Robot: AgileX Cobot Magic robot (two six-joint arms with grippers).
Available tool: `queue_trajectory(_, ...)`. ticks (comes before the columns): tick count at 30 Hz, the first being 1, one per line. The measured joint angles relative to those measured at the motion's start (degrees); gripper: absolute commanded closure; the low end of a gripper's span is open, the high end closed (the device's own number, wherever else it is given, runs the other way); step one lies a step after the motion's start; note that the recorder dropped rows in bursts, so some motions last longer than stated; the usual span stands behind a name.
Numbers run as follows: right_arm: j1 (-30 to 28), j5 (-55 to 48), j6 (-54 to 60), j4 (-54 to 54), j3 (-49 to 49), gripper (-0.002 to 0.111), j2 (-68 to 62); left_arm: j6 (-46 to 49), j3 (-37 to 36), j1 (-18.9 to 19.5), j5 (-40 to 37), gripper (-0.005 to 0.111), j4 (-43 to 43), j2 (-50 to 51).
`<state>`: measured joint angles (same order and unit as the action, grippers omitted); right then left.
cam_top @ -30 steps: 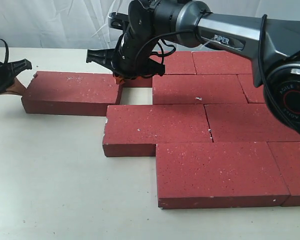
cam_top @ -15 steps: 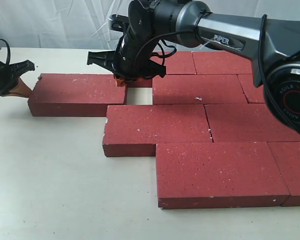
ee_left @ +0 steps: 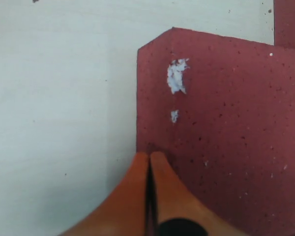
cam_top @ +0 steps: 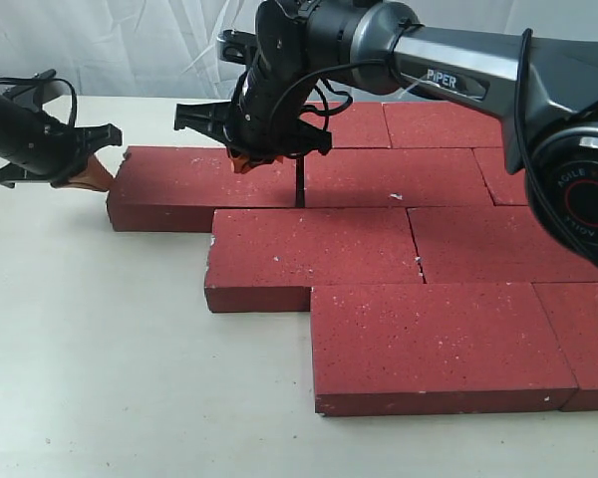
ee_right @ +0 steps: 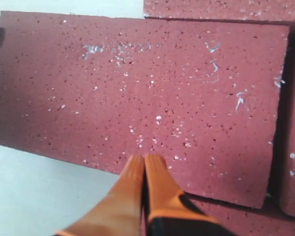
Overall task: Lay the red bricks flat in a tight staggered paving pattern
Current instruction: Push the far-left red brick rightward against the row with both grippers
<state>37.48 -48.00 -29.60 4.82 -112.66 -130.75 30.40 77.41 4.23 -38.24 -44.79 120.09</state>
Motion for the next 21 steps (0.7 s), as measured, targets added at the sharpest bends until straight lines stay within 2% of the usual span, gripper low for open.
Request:
queue_trajectory(5,0.0,0.0,0.0,0.0,0.0,0.109,0.0,0.0,0.0,-1.15,0.12,0.107,0.0,0.0)
queue_trajectory(17,0.0,0.63,0.0,0.0,0.0,0.109,0.0,0.0,0.0,-1.15,0.02,0.107,-0.73,0.0)
queue_trajectory(21,0.0,0.77,0.0,0.0,0.0,0.109,0.0,0.0,0.0,-1.15,1.99,0.107,2.3,0.0)
